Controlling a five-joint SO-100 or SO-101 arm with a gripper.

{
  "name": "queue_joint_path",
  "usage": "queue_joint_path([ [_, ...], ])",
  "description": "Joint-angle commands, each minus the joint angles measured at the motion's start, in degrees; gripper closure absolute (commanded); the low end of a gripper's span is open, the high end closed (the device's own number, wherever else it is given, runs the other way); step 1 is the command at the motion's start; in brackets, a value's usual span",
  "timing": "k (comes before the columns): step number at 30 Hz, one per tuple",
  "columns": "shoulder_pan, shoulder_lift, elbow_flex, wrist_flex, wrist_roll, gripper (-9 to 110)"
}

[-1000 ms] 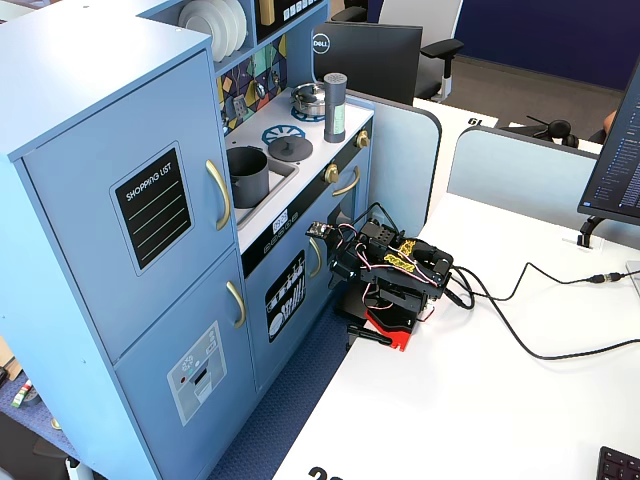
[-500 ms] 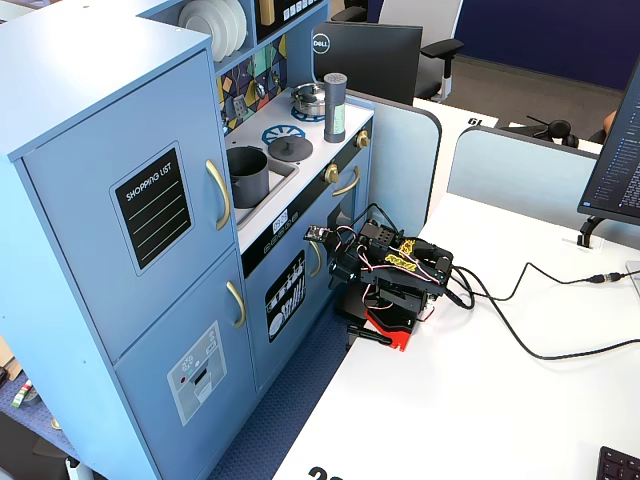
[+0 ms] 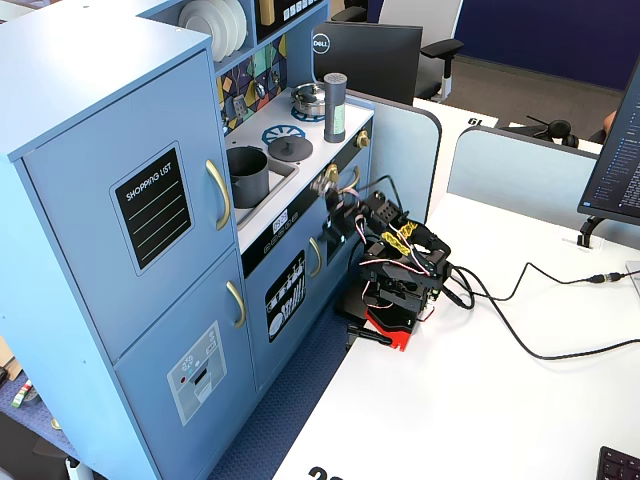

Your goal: Put salt in the gray recipient

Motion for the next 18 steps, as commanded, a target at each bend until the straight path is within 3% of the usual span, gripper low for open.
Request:
queue_joint_path([
  [1, 16.1, -5.3, -12.2, -8.0, -1.0, 101],
  [7, 30.1, -6.8, -17.0, -25.4, -5.6, 101],
  [14, 33.7, -12.6, -16.6, -45.9, -3.3, 101],
  [18, 35.2, -20.1, -19.1, -53.4, -3.0, 94],
])
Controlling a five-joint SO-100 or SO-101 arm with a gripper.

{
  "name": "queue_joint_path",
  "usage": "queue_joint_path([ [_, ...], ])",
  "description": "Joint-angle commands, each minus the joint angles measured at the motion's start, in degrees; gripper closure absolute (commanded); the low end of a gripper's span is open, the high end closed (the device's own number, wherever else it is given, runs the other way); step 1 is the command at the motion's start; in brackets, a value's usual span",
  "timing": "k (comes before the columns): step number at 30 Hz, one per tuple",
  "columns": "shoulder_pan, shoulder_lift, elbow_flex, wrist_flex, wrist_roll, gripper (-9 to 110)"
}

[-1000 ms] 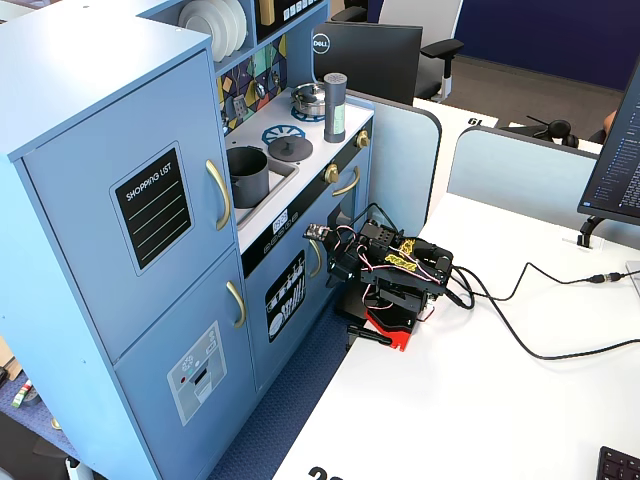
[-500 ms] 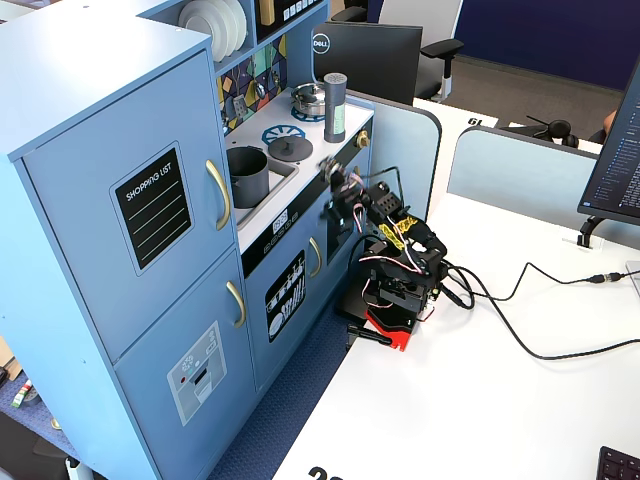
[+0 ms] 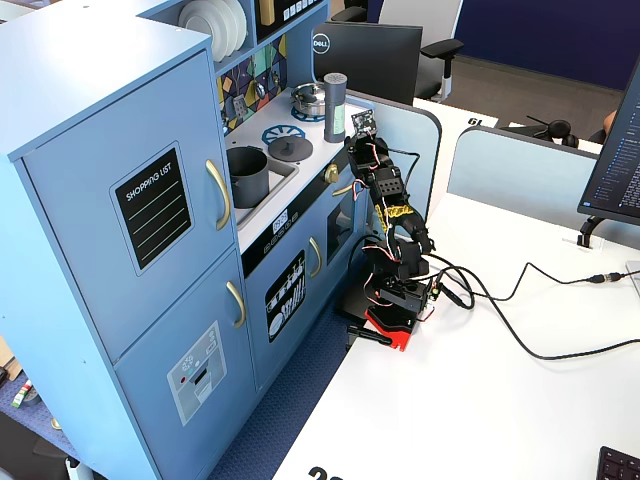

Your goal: Put salt in the gray recipient

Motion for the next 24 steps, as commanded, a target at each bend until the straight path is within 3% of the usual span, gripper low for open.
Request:
queue_joint_path([
  [1, 2.4, -7.1, -6.1, -7.5, 1.0, 91],
  [12, 3.0, -19.4, -9.1, -20.5, 7.5, 56],
  [19, 2.4, -29.2, -15.9, -26.5, 7.6, 45],
  [24, 2.1, -37.3, -22.8, -29.4, 7.9, 45],
])
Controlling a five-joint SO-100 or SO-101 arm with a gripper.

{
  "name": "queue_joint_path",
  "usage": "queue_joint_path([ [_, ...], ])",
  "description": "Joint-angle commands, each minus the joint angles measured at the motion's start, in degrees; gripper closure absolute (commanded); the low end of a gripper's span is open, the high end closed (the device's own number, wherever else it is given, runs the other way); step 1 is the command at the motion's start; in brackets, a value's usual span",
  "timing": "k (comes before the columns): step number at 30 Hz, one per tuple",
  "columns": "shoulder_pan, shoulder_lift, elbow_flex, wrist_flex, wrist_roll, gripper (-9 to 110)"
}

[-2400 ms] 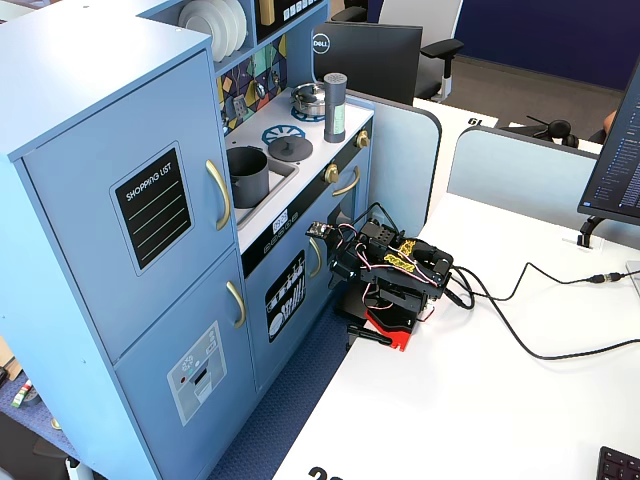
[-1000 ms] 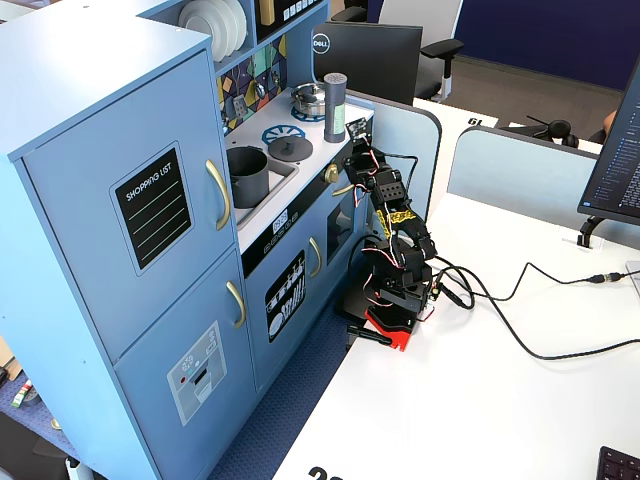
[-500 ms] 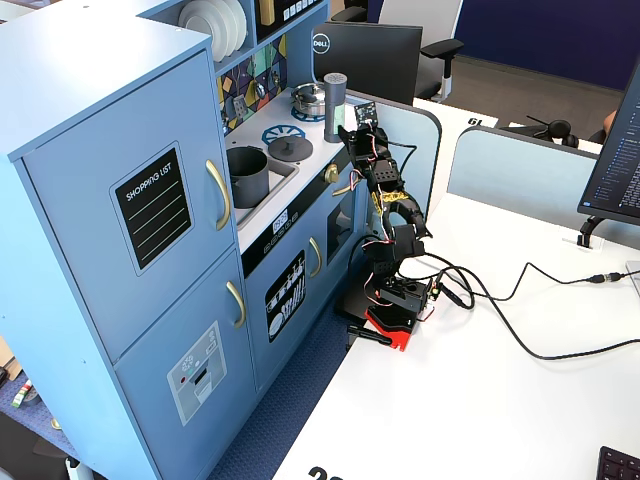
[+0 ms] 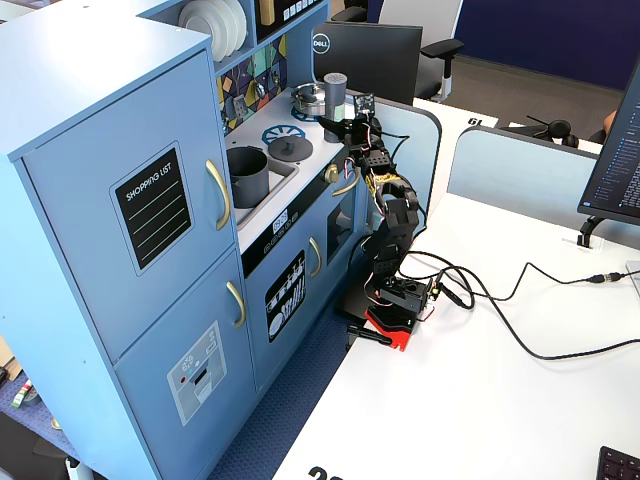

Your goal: Put salt in the gray recipient

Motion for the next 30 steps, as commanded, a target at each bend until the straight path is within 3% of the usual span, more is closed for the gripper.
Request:
queue_joint_path([
  [1, -0.8, -5.1, -9.1, -3.2, 0.9, 45],
  [25, -2.9, -30.2, -35.2, -4.2, -0.3, 56],
  [27, -3.3, -30.2, -35.3, -3.7, -1.9, 69],
  [28, -3.8, -30.1, -35.3, -3.2, -4.0, 90],
  [29, -4.0, -29.9, -35.6, -3.3, -3.2, 101],
  [30, -4.0, -29.4, -35.9, -2.3, -1.8, 101],
])
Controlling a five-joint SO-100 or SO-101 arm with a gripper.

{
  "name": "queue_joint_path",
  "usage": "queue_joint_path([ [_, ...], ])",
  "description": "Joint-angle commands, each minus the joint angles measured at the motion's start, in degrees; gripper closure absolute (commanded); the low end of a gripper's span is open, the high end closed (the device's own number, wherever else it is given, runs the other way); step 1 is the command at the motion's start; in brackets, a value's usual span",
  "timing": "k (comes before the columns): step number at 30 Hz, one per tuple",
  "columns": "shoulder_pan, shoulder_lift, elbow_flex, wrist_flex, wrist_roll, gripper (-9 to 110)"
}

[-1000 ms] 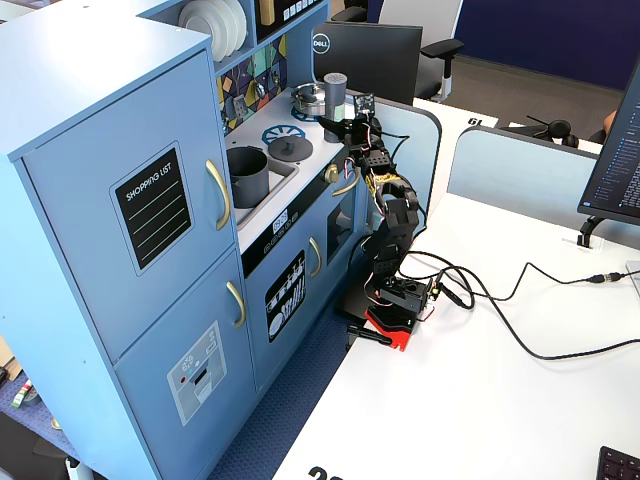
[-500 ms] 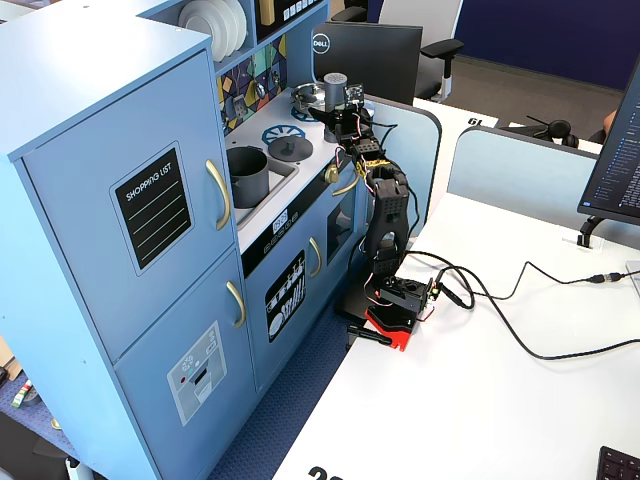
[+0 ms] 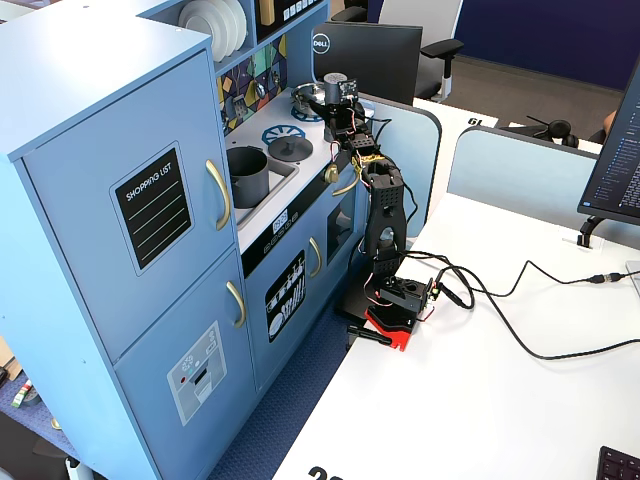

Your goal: Put salt in the gray recipient

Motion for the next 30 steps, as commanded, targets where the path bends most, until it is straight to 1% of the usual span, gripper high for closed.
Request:
queue_joint_path([
  [1, -1.4, 2.5, -4.7, 1.1, -0.4, 101],
  [5, -1.6, 6.3, -3.1, 1.6, 0.3, 101],
  [8, -1.6, 10.5, -3.1, 4.2, 1.8, 101],
  [12, -2.8, 17.5, -4.1, 9.8, 8.6, 101],
  [14, -4.6, 20.7, -6.7, 14.9, 14.1, 101],
  [16, -7.0, 23.3, -10.5, 21.3, 22.3, 101],
  [18, -10.4, 26.8, -11.2, 24.8, 31.9, 101],
  [22, -22.3, 34.0, -11.4, 39.0, 55.6, 101],
  [24, -28.3, 35.6, -11.2, 44.1, 68.6, 101],
  [27, -36.7, 35.7, -12.0, 49.1, 87.5, 101],
  [30, -44.7, 35.2, -12.7, 50.9, 102.9, 101],
])
